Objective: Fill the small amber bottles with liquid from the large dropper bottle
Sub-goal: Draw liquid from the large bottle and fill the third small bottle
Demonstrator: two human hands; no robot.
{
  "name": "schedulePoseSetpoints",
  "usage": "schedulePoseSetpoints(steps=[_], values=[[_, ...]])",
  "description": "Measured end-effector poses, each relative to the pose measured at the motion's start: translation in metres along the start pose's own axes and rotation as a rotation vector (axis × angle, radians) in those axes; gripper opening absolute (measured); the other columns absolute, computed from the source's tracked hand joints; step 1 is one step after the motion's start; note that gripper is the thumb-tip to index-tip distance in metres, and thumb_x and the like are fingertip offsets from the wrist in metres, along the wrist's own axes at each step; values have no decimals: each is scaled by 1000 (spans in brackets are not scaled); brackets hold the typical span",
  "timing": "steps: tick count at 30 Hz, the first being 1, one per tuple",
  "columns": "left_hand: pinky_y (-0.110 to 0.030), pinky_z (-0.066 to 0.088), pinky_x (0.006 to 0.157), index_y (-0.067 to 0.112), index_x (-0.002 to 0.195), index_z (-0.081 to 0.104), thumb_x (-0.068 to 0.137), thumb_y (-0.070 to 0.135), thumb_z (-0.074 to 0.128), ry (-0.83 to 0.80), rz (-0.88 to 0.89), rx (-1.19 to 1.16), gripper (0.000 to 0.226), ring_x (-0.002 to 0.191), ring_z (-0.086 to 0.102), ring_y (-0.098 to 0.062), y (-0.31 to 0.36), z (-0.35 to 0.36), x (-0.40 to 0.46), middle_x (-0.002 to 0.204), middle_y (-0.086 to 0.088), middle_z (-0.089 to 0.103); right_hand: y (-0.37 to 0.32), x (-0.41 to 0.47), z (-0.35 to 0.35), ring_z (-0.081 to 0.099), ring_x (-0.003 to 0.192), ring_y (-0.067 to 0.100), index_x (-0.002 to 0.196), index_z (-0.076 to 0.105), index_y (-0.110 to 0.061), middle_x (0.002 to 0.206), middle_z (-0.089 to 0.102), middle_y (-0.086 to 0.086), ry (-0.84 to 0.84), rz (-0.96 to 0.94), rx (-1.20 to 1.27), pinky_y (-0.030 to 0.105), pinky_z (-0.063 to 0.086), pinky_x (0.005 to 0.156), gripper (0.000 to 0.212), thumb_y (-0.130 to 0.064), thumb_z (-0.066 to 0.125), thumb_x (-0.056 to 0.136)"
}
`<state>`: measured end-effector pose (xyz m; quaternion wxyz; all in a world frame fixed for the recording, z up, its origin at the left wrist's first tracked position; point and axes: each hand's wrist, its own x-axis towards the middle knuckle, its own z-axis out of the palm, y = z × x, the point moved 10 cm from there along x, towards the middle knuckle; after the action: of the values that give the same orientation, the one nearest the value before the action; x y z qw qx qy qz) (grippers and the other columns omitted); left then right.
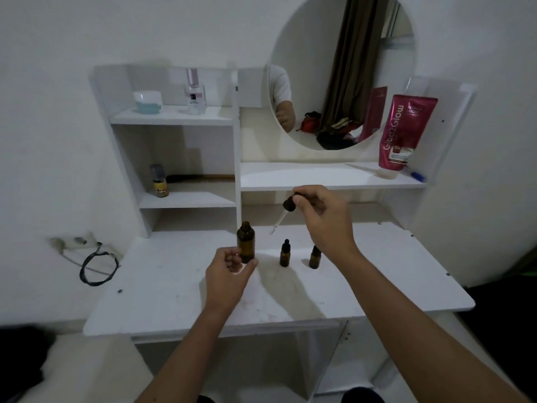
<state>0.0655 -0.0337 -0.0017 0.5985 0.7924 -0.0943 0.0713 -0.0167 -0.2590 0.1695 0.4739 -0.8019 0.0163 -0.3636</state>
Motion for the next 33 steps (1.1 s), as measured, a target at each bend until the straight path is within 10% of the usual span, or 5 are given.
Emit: schedulePoseSetpoints(steps=[6, 33], values=[[-32, 50, 102, 23, 140, 50, 78, 39, 86, -42, -28, 49, 73, 116, 58, -12, -11, 11, 24, 131, 10, 59, -10, 19, 31, 73, 102, 5, 114, 75, -11, 106, 78, -3, -20, -2, 74, 16, 55, 93, 17, -9, 68, 99], [-23, 44, 92, 19, 131, 59, 90, 29, 76, -22, -7, 138, 45, 105, 60, -10, -9, 15, 29, 121, 5, 68, 41, 15, 123, 67, 81, -9, 110, 80, -11, 97, 77, -5, -309, 72, -110, 2, 49, 79, 17, -15, 76, 93]])
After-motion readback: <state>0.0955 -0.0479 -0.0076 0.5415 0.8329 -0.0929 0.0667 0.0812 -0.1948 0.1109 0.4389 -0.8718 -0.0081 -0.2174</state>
